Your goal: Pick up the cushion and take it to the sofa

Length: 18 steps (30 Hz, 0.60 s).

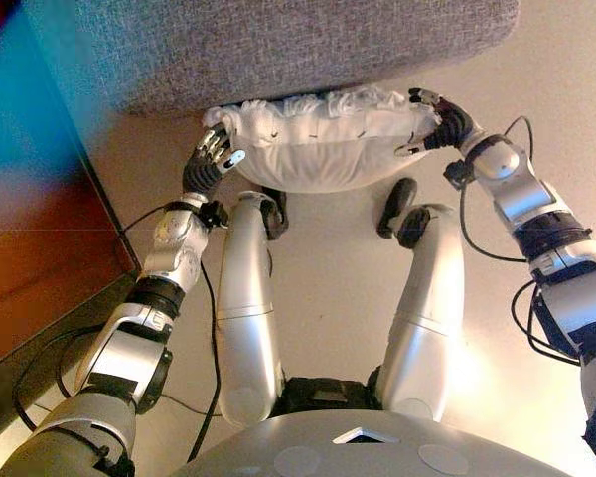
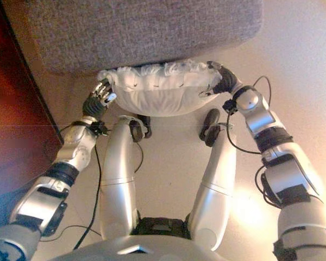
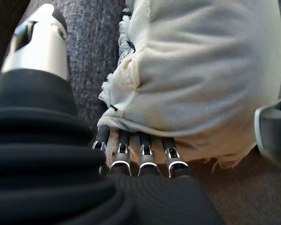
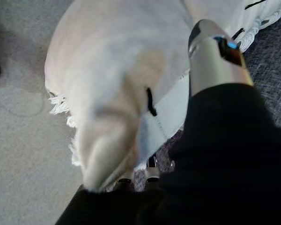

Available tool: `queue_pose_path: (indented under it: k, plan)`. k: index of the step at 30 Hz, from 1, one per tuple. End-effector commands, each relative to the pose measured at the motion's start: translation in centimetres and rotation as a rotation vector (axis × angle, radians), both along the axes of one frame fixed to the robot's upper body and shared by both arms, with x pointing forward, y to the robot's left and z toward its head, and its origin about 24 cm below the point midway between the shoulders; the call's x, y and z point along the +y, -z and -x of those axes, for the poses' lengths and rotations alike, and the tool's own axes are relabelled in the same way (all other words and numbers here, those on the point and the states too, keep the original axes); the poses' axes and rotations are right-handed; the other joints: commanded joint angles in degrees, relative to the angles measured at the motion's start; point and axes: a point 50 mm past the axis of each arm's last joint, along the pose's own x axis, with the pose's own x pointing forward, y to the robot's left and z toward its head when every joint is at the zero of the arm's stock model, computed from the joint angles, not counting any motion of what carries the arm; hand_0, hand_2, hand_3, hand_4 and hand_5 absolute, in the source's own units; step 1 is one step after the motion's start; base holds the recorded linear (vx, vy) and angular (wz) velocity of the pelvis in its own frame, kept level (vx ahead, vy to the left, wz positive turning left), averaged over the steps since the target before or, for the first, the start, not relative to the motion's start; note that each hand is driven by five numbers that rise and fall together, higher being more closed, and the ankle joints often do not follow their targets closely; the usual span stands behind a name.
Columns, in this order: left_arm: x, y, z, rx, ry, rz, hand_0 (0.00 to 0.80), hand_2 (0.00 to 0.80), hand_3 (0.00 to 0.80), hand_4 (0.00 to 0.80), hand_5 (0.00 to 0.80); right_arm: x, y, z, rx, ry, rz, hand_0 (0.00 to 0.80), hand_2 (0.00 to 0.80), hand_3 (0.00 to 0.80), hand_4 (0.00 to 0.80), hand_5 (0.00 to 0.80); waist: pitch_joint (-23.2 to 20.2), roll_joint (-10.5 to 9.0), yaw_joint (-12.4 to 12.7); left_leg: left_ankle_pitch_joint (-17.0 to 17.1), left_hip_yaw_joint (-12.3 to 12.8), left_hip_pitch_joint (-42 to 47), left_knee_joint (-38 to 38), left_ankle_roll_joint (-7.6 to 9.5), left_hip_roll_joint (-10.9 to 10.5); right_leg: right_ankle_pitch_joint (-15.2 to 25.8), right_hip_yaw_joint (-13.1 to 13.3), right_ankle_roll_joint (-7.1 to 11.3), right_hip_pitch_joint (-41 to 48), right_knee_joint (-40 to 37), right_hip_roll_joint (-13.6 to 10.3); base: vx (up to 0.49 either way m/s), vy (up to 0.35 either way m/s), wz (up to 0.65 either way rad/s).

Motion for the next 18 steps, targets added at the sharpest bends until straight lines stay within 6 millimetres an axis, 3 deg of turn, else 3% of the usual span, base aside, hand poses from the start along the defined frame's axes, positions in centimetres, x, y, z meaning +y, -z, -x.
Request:
queue_pose_path:
  k: [1,8,18]
  plan:
    - [-2.3,-0.8,-0.6,-0.034,0.074,0.029,0.0,0.0,0.0,0.0,0.0,1.1,-1.1,-0.3,-0.01,-0.059,0.037,0.0,0.0,0.0,0.0,0.0,-0.2,2.1,-1.9,-3.6,3.0,1.8,-0.5,0.24,-0.5,1.3,0.9,0.42,0.9,-1.9,1.0,0.0,0.0,0.0]
    - [-2.0,-1.1,-1.0,-0.023,0.039,0.015,0.0,0.0,0.0,0.0,0.0,0.7,-0.6,-0.6,0.034,-0.04,0.182,0.0,0.0,0.0,0.0,0.0,-0.2,2.02,-1.9,-3.8,3.2,1.2,-0.4,0.01,-0.6,1.6,0.9,0.6,0.4,-2.3,1.1,0.0,0.0,0.0]
    - [-1.0,-2.0,-1.7,-0.03,-0.074,-0.049,0.0,0.0,0.0,0.0,0.0,-0.2,-1.5,-1.3,0.008,0.068,0.371,0.0,0.0,0.0,0.0,0.0,-0.2,1.89,-1.6,-3.5,3.1,0.5,-1.8,-0.07,-1.0,2.3,0.7,0.98,-0.1,-3.8,1.3,0.0,0.0,0.0]
